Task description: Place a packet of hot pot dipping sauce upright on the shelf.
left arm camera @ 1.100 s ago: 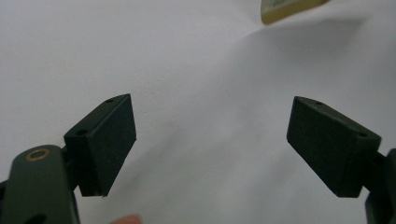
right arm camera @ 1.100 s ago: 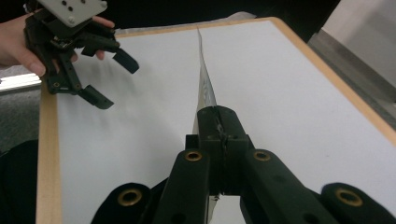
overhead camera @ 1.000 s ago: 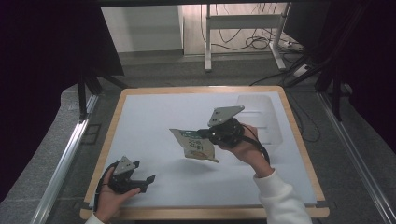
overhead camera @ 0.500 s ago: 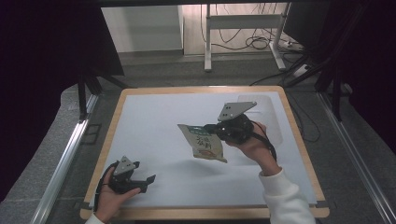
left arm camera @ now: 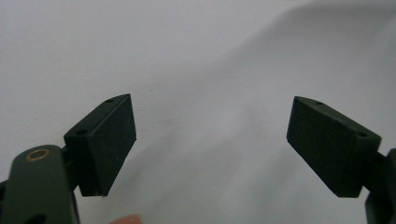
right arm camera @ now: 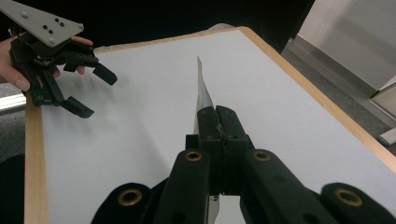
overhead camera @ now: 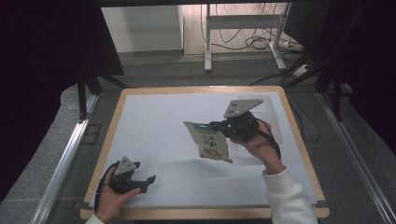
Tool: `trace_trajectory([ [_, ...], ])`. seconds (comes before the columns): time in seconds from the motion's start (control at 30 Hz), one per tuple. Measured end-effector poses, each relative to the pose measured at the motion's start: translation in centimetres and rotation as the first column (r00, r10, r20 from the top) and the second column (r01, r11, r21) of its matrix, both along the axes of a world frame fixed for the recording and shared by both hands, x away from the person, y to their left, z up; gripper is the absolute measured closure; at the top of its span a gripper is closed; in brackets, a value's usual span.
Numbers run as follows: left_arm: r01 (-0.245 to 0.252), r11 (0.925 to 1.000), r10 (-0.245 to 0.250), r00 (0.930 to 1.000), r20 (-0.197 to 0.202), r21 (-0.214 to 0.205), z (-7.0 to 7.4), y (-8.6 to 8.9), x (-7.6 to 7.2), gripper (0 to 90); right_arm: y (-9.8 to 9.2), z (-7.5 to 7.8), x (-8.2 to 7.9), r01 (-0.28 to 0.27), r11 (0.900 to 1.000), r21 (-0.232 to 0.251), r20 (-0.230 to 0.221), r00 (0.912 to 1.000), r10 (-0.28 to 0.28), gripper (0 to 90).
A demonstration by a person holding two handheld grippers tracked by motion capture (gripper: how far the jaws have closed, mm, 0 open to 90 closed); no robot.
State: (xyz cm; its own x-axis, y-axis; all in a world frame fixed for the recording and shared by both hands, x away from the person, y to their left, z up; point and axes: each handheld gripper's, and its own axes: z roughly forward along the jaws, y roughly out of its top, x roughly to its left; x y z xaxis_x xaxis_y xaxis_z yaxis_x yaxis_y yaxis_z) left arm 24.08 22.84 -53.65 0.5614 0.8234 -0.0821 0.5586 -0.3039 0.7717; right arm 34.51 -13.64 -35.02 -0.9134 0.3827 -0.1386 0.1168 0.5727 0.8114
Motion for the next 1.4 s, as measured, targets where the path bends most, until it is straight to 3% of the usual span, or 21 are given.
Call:
trace_trajectory([
  [0.37, -0.005, 1.0, 0.005, 1.0, 0.002, 0.001, 0.0, 0.1, 0.1, 15.8, -0.7, 1.0, 0.2, 0.023, 0.9997, 0.002, 0.007, 0.9997, -0.023, 89.8],
  [0.67, 0.0, 1.0, 0.0, 1.0, 0.006, -0.005, 0.1, 0.1, -0.1, 15.8, -0.8, 1.6, 1.2, 0.045, 0.9975, -0.055, -0.026, 0.9986, -0.046, 89.8],
  [1.0, 0.004, 1.0, -0.004, 1.0, 0.006, -0.002, 0.1, -0.1, -0.1, 15.7, -1.0, 2.9, 1.8, 0.068, 0.9937, -0.088, -0.011, 0.9975, -0.07, 89.8],
  [1.4, 0.003, 1.0, -0.003, 1.0, 0.001, 0.0, 0.0, -0.1, 0.0, 15.7, -2.1, 3.7, 3.2, 0.104, 0.9916, -0.077, -0.023, 0.9941, -0.106, 89.8],
])
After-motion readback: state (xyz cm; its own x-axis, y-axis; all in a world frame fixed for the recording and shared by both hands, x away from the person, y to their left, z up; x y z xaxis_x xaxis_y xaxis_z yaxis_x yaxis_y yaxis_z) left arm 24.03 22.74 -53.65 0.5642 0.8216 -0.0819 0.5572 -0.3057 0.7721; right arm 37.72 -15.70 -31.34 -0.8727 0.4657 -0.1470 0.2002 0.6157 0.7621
